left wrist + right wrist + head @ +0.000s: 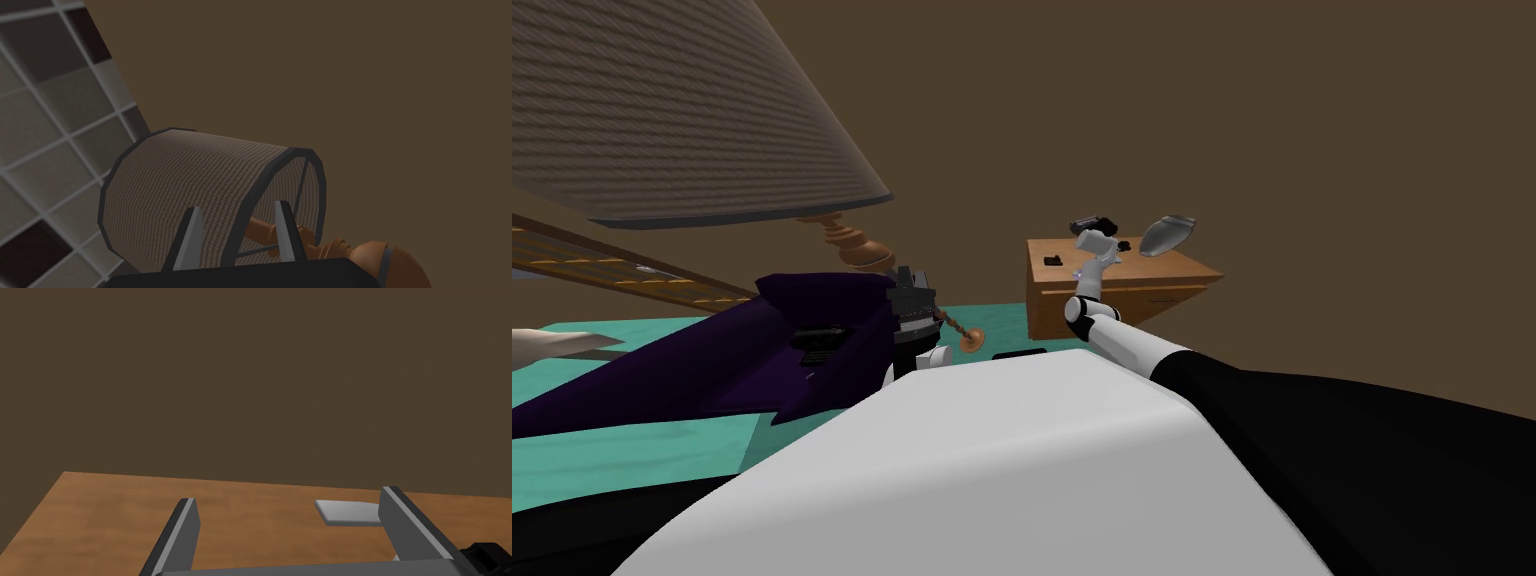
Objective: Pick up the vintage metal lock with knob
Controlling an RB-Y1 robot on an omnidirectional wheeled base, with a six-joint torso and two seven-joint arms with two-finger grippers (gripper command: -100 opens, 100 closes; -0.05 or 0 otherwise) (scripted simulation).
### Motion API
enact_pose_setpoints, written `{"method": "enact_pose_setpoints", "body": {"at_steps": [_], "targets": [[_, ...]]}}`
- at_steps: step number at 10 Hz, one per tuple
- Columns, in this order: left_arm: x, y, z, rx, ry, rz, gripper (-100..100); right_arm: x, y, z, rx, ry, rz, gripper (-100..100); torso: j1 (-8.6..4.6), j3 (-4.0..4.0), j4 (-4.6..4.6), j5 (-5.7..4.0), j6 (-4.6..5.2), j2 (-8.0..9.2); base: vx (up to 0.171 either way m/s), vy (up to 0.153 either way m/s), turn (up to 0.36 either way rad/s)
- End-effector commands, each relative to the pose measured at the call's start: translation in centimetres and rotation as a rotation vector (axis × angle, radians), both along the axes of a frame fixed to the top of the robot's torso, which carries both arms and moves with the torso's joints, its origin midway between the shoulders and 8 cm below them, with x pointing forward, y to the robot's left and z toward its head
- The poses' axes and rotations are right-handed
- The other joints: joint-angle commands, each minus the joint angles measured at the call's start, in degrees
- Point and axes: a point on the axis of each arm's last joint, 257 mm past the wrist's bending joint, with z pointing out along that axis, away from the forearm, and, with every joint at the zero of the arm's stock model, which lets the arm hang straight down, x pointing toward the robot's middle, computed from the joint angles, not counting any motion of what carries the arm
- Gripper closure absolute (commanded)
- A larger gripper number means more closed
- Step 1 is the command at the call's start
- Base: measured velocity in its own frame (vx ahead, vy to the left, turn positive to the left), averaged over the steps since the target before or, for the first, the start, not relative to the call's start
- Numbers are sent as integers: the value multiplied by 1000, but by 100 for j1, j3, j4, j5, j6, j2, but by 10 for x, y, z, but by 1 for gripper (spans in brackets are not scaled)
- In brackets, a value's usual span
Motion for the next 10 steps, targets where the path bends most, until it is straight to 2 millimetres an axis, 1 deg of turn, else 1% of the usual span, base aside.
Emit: {"method": "enact_pose_setpoints", "body": {"at_steps": [1,2,3,4,5,6,7,8,9,10], "targets": [[0,0,0,0,0,0,0,2,1,-15,49,37,12,-100,0,0,0,0,0,0,-27,-26,17],[0,0,0,0,0,0,0,9,7,-31,125,76,26,-100,0,1,0,-1,2,0,-33,-29,17],[0,0,0,0,0,0,0,9,8,-33,128,86,29,-100,-1,1,0,-1,1,2,-30,-27,11],[0,0,0,0,0,0,0,15,16,-50,201,128,44,-100,0,1,1,0,2,2,-36,-31,18],[0,0,0,0,0,0,0,15,16,-52,203,135,46,-100,0,2,1,0,1,3,-28,-28,13],[0,0,0,0,0,0,0,19,26,-69,273,181,61,-100,0,1,1,0,2,2,-28,-36,12],[0,0,0,0,0,0,0,21,35,-78,332,208,73,-100,-3,1,1,-1,2,2,-39,-44,22],[0,0,0,0,0,0,0,22,39,-87,340,233,78,-100,-4,2,1,-1,1,4,-29,-35,11],[0,0,0,0,0,0,0,23,51,-102,399,275,93,-100,-3,1,1,-1,2,2,-21,-31,8],[0,0,0,0,0,0,0,23,52,-104,401,280,94,-100,0,0,0,0,1,-1,-19,-20,8]]}}
